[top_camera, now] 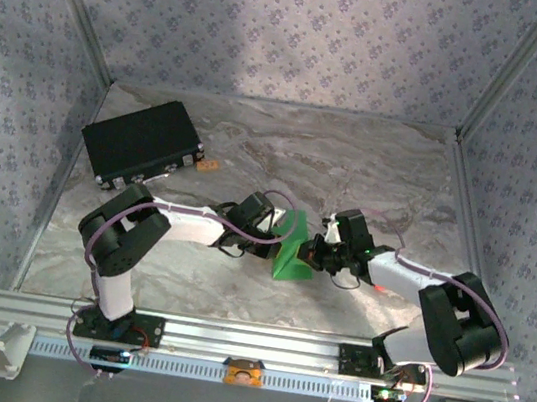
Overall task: Fold a paper plane with a square sheet of paper (pick it up from the middle)
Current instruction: Fold the triangle a second time at the center of the table.
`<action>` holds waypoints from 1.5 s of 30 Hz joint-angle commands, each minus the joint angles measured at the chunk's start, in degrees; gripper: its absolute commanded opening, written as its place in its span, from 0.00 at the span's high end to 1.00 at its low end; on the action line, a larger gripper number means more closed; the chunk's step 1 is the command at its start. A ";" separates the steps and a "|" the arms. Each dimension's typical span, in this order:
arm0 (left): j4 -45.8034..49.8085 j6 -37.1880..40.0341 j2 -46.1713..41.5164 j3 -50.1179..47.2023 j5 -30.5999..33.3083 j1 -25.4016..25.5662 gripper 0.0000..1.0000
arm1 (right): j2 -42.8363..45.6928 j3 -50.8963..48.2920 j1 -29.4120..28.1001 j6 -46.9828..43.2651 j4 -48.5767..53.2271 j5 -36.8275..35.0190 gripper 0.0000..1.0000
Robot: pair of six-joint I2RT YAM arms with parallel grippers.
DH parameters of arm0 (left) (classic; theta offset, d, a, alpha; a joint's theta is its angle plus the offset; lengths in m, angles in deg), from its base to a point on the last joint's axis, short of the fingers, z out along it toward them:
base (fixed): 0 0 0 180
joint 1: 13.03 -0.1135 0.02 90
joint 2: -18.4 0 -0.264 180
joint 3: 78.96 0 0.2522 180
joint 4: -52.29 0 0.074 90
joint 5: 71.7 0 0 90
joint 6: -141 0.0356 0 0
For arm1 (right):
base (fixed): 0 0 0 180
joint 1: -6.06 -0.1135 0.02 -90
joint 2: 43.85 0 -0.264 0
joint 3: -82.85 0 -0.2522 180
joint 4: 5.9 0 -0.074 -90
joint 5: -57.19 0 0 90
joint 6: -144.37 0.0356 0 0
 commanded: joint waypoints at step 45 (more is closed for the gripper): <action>3.79 0.82 3.06 2.25 -1.05 0.21 1.00 | -12.61 -0.45 2.57 3.99 -8.05 -2.94 0.99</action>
